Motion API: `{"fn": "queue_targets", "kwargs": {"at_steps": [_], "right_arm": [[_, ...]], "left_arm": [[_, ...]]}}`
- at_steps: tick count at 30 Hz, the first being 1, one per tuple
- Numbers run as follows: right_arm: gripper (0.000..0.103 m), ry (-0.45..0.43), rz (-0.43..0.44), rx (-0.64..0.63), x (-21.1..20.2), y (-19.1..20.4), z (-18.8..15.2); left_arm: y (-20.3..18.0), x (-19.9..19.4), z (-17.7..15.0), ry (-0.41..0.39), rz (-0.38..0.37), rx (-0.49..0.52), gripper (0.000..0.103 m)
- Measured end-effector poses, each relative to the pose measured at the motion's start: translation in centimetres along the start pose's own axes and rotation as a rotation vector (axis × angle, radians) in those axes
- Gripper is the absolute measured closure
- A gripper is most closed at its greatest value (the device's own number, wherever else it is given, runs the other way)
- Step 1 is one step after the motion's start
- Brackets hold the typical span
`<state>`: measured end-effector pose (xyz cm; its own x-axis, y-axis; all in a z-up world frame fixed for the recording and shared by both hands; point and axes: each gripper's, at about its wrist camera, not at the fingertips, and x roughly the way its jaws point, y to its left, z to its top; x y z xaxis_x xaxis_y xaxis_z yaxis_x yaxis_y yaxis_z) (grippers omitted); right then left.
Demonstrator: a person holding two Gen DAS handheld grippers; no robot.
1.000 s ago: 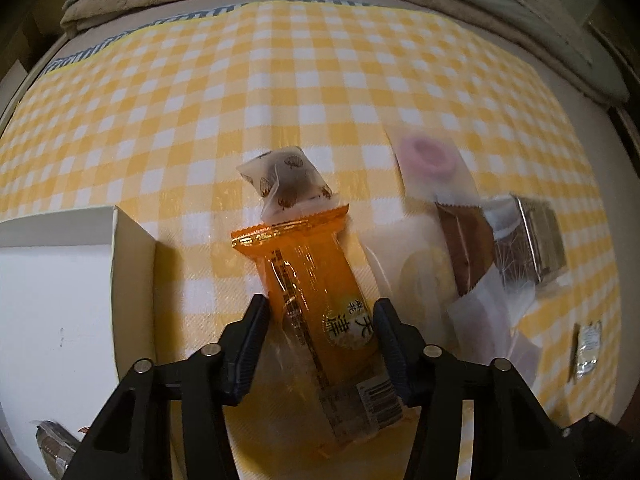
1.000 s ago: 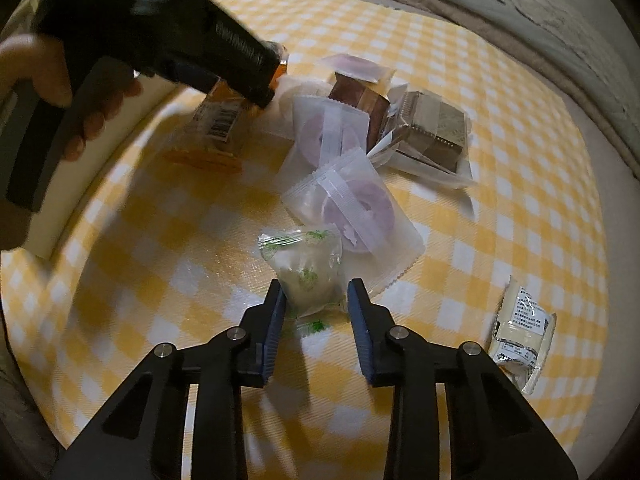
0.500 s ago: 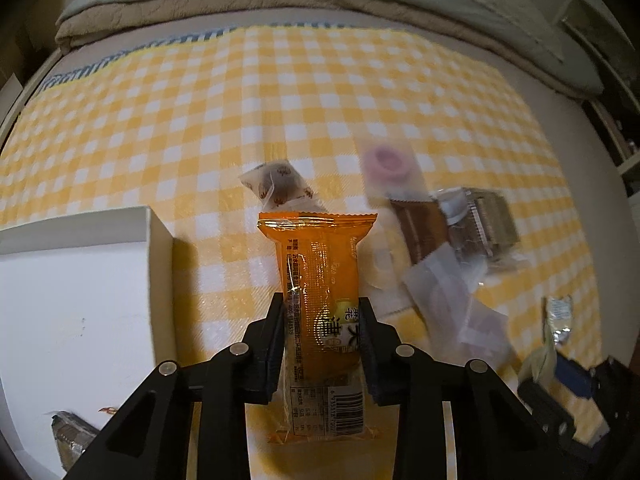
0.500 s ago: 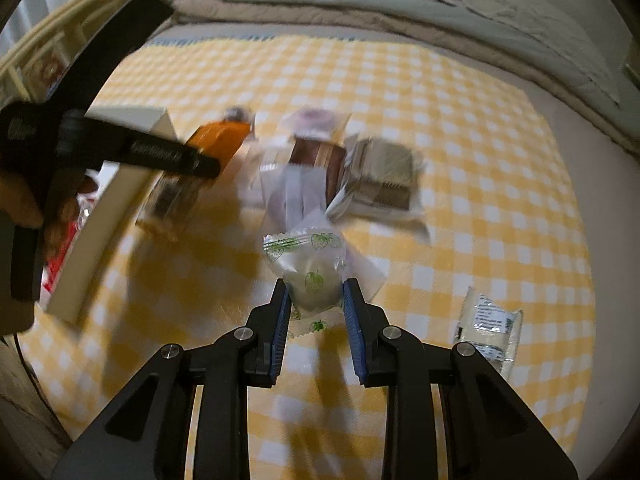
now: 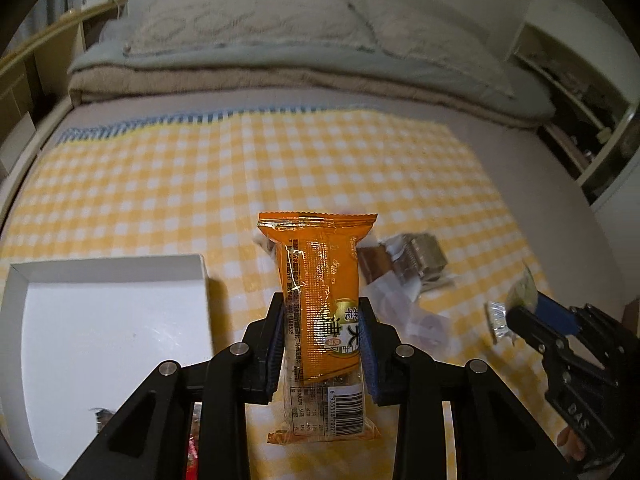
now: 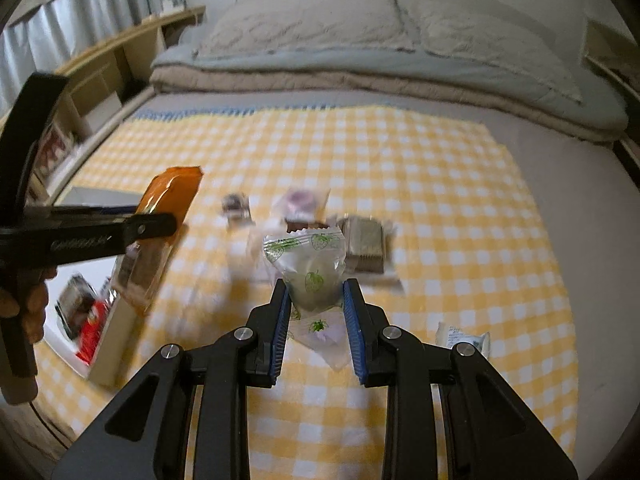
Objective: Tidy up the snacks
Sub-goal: 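Grasp the orange snack bar with the left tool while the right tool grasps the green-printed candy, then carry the orange bar and green candy over the white tray with both tools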
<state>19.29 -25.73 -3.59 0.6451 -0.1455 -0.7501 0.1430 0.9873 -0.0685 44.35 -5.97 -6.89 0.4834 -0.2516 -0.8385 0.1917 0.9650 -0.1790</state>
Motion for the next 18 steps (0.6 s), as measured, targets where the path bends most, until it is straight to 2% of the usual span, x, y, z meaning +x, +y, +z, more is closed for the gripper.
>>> {"fn": "queue_targets", "kwargs": {"at_steps": [9, 18], "right_arm": [[0.076, -0.084, 0.006, 0.053, -3.2, 0.9, 1.1], [0.076, -0.151, 0.004, 0.056, -5.2, 2.9, 2.0]], "left_arm": [[1.0, -7.5, -3.0, -0.133, 0.001, 0.019, 0.071], [3.4, -12.5, -5.7, -0.186, 0.009, 0.006, 0.071]]}}
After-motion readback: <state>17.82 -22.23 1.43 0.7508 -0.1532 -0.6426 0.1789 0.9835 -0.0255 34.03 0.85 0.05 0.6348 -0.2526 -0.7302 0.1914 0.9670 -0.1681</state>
